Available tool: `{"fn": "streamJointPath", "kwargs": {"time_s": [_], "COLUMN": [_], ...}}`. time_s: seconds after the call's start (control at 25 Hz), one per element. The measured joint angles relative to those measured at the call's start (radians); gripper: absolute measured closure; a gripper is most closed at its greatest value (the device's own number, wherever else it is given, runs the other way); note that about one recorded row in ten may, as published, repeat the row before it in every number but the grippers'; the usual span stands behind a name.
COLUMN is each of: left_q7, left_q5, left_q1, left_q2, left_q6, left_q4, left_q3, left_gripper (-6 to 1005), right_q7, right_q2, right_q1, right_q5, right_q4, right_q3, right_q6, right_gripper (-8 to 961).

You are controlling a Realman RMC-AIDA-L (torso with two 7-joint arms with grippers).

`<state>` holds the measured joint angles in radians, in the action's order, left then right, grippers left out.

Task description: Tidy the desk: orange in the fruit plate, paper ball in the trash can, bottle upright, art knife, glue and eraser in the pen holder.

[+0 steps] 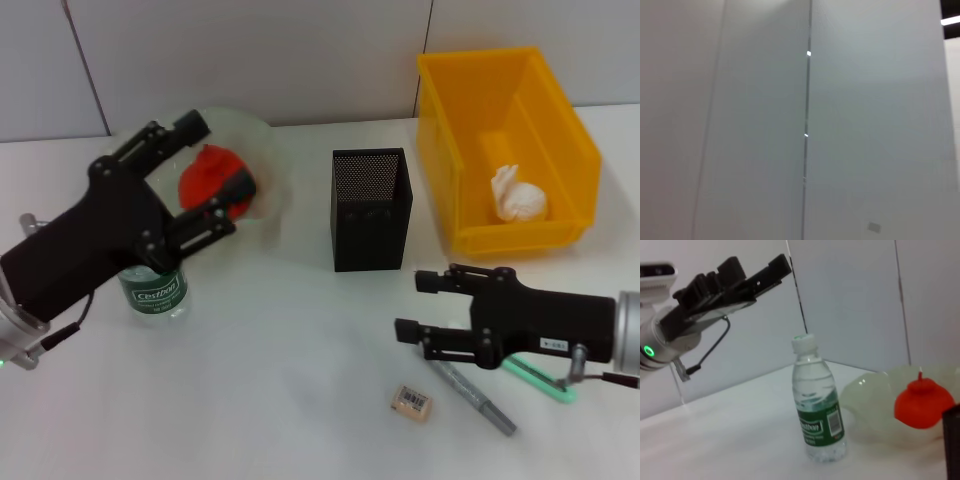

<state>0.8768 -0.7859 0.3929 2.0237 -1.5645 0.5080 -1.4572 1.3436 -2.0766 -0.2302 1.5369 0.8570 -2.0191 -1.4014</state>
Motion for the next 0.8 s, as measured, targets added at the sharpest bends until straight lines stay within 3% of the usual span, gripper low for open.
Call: {"fn": "streamJointPath", "kwargs": {"time_s": [0.16, 0.32, 0.52, 0.8], "left_q7": [0.035, 0.103, 0.159, 0.174], "left_q5": [-0.073, -0.225, -0.363, -0.522], "left_q1": [0.005, 0.026, 0.044, 0.050], "left_q2": [-0.009, -0.017, -0.015, -0.002], "left_q6": [0.006, 0.014, 0.016, 0.036], "left_q4": [0.028, 0.038, 0.047, 0.060], "left_q3": [0.002, 0.063, 0.128, 0.180], "left_gripper": [194, 195, 195, 196], "right_q7": [-0.033, -0.101, -0.079, 0.045], "right_q2": [0.001, 0.001, 0.018, 0.019], "right_q1": [0.035, 0.084, 0.104, 0.101], "right_q5": [0.000, 0.000, -0.028, -0.191], "right_q4": [0.010, 0.014, 0.026, 0.118], "right_q3": [-0.038, -0.173, -0.278, -0.326], "right_q6": [-0.028, -0.158, -0.269, -0.284], "right_gripper": [216, 216, 216, 216]}}
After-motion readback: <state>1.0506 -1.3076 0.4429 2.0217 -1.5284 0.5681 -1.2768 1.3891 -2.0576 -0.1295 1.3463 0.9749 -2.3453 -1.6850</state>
